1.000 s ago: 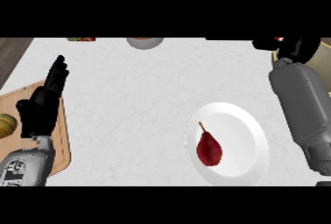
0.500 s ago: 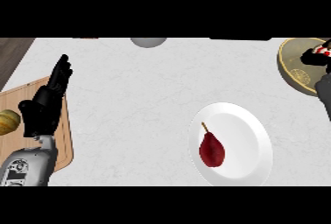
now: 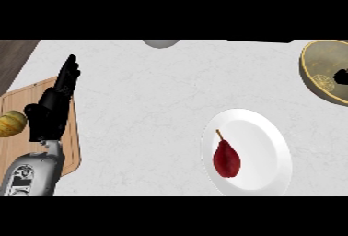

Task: Pick the cupcake from the plate and place it in the bowl

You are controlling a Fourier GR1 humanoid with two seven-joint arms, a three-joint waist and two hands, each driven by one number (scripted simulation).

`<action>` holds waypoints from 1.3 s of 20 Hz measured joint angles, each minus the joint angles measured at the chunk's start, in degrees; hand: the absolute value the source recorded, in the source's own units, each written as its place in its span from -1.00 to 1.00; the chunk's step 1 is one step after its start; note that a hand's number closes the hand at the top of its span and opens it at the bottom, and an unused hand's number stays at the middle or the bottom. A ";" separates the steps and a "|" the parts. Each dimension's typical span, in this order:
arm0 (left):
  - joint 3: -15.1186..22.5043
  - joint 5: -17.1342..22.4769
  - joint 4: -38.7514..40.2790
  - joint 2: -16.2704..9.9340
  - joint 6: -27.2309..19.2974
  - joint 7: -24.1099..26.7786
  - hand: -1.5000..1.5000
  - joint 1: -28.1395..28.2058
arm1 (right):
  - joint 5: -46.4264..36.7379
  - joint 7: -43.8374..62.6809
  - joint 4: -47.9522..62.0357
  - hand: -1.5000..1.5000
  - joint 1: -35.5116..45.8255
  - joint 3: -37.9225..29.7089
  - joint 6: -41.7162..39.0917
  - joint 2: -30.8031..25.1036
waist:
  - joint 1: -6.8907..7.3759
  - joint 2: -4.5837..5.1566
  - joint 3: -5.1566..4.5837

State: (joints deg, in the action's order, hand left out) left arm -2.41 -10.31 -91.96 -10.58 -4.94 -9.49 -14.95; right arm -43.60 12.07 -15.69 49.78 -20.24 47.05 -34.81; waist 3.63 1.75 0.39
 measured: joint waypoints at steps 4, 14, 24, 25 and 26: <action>-0.05 0.15 -0.46 -0.37 0.47 -0.80 0.00 -0.58 | 5.19 -5.70 0.58 -1.00 -0.28 -4.30 -4.91 -1.08 | 0.12 0.13 0.14; 0.14 -0.41 -0.20 0.13 -0.04 -0.13 0.00 -0.02 | 16.39 -23.64 -1.04 -1.00 -2.18 -14.14 -9.61 -1.56 | -0.04 0.09 0.12; -0.79 -0.68 -0.08 -0.02 -0.31 -0.04 0.00 1.67 | 27.23 -36.27 -0.87 -1.00 -7.29 -23.03 -18.55 -3.51 | -2.01 -0.97 -0.16; -0.88 -0.75 0.00 0.10 -0.47 0.23 0.00 2.09 | 28.38 -37.61 -1.10 -1.00 -8.43 -23.76 -20.34 -3.81 | -2.25 -1.07 -0.18; -0.96 -0.71 -0.63 -0.03 -0.33 -0.22 0.00 2.38 | 29.32 -38.34 -1.31 -1.00 -8.85 -24.18 -21.69 -4.03 | -2.38 -1.17 -0.19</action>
State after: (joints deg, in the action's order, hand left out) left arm -3.37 -11.02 -92.59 -10.61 -5.28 -9.71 -12.57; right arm -14.28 -26.27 -17.00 40.93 -44.42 25.36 -38.83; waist 1.26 0.59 0.20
